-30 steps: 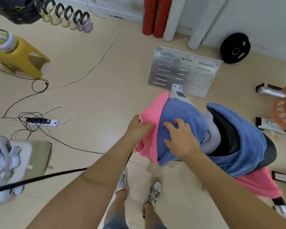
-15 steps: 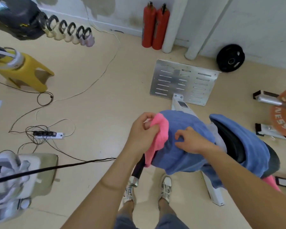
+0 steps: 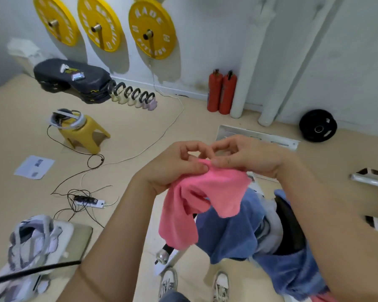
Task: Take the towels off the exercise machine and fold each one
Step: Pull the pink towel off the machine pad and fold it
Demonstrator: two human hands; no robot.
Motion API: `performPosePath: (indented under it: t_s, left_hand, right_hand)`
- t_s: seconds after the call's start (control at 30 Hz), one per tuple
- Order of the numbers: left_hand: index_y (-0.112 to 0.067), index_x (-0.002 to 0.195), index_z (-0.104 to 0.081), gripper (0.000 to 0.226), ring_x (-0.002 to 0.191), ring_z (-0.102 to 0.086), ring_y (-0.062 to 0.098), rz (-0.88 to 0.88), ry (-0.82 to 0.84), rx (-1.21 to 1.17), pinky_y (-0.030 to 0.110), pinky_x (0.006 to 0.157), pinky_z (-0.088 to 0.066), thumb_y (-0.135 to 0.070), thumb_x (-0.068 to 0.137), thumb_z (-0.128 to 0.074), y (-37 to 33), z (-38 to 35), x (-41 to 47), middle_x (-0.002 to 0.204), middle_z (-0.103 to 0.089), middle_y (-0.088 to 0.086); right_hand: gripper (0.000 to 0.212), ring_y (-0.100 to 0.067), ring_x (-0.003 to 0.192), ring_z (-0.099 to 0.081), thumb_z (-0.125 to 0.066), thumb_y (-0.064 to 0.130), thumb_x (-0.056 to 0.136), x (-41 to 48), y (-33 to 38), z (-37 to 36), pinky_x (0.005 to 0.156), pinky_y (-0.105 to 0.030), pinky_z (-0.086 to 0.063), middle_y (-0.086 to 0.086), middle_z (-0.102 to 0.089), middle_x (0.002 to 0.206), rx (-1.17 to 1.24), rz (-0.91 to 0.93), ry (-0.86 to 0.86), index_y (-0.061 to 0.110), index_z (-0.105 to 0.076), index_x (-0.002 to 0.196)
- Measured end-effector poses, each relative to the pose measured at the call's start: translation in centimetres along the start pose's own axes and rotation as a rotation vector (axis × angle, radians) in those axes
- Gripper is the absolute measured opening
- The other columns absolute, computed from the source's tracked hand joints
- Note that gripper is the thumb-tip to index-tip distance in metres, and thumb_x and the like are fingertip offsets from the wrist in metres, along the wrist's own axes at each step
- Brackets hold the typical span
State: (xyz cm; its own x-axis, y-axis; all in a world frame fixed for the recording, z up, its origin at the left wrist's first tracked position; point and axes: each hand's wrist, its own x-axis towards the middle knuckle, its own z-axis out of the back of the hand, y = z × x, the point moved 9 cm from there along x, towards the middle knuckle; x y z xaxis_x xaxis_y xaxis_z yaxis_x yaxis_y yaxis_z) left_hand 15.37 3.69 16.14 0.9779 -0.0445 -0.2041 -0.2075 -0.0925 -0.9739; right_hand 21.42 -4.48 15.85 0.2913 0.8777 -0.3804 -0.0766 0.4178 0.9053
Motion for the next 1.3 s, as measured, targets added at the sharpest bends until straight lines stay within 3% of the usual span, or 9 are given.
performPosePath:
  t_s: [0.1,0.2,0.33,0.47,0.63,0.77,0.87,1.07,1.3]
  left_hand:
    - [-0.019,0.074,-0.072,0.028,0.049,-0.054,0.008,-0.139,-0.137,0.01,0.016,0.048,-0.046,0.006,0.062,-0.076,-3.9,1.4,-0.3,0.058,-0.064,0.0]
    - [-0.02,0.074,-0.075,0.034,0.058,-0.062,0.008,-0.224,-0.127,0.08,0.017,0.057,-0.053,0.003,0.049,-0.083,-7.5,0.1,0.6,0.067,-0.07,0.0]
    - [-0.017,0.073,-0.072,0.021,0.058,-0.062,0.008,-0.279,-0.084,0.13,0.017,0.054,-0.051,-0.021,0.059,-0.086,-10.8,-3.0,2.2,0.067,-0.07,-0.002]
    - [-0.01,0.066,-0.049,0.058,0.048,-0.045,0.008,-0.308,-0.044,0.062,0.017,0.044,-0.032,-0.051,0.049,-0.087,-12.3,-4.7,2.0,0.056,-0.05,-0.004]
    - [-0.021,0.049,-0.046,0.052,0.04,-0.035,0.006,-0.348,0.041,0.001,0.014,0.038,-0.024,-0.049,0.043,-0.09,-13.4,-6.1,1.5,0.047,-0.04,-0.008]
    - [-0.021,0.042,-0.049,0.047,0.033,-0.037,0.009,-0.299,0.113,-0.061,0.011,0.039,-0.027,-0.041,0.04,-0.092,-10.9,-7.1,1.7,0.041,-0.042,-0.006]
    - [-0.02,0.042,-0.056,0.042,0.034,-0.042,0.008,-0.208,0.202,-0.07,0.012,0.04,-0.032,-0.044,0.041,-0.09,-8.8,-10.0,2.0,0.041,-0.047,-0.006]
    - [-0.019,0.072,-0.077,0.033,0.068,-0.07,0.013,0.103,-0.233,-0.283,0.03,0.066,-0.051,-0.038,0.089,-0.057,-5.3,-9.9,5.0,0.078,-0.074,0.001]
    - [-0.016,0.088,-0.068,0.013,0.075,-0.043,0.02,-0.015,0.215,-0.086,0.03,0.067,-0.038,-0.028,0.085,-0.062,-5.8,-15.9,8.1,0.084,-0.048,0.014]
  right_hand:
    - [0.021,-0.014,0.053,-0.028,-0.072,0.017,0.082,-2.8,1.1,0.2,0.047,-0.022,-0.024,-0.009,-0.042,0.062,-0.003,0.035,0.188,0.008,-0.072,0.101]
    - [0.034,-0.02,0.067,-0.051,-0.082,0.027,0.071,-5.3,3.5,1.1,0.062,-0.029,-0.04,-0.009,-0.063,0.074,0.172,0.209,0.241,0.002,-0.071,0.093]
    - [0.036,-0.017,0.079,-0.065,-0.078,0.02,0.069,-7.6,6.7,5.8,0.074,-0.027,-0.055,-0.007,-0.069,0.086,0.57,0.44,0.013,0.004,-0.067,0.099]
    - [0.019,-0.014,0.069,-0.055,-0.07,0.015,0.069,-9.1,5.8,10.5,0.061,-0.023,-0.05,-0.006,-0.059,0.077,0.585,0.403,-0.288,0.007,-0.065,0.086]
    - [0.016,-0.007,0.055,-0.055,-0.066,0.005,0.077,-12.9,2.1,15.3,0.051,-0.019,-0.045,0.005,-0.059,0.059,0.434,0.292,-0.59,0.015,-0.057,0.068]
    - [0.029,-0.015,0.055,-0.048,-0.072,0.005,0.056,-16.4,1.0,17.8,0.054,-0.025,-0.04,-0.002,-0.049,0.057,0.752,0.452,-0.683,0.015,-0.046,0.064]
    - [0.009,-0.019,0.062,-0.059,-0.066,0.007,0.064,-16.6,-0.4,17.3,0.071,-0.031,-0.05,-0.005,-0.06,0.062,0.9,0.448,-0.717,0.012,-0.059,0.066]
    - [0.018,-0.02,0.075,-0.066,-0.052,0.015,0.089,-18.6,-1.9,17.0,0.075,-0.029,-0.056,-0.007,-0.067,0.076,1.197,0.617,-0.717,0.007,-0.067,0.083]
    - [0.025,-0.022,0.078,-0.07,-0.063,0.018,0.068,-18.3,0.5,14.0,0.074,-0.03,-0.058,-0.014,-0.072,0.082,1.065,0.573,-0.515,0.002,-0.075,0.084]
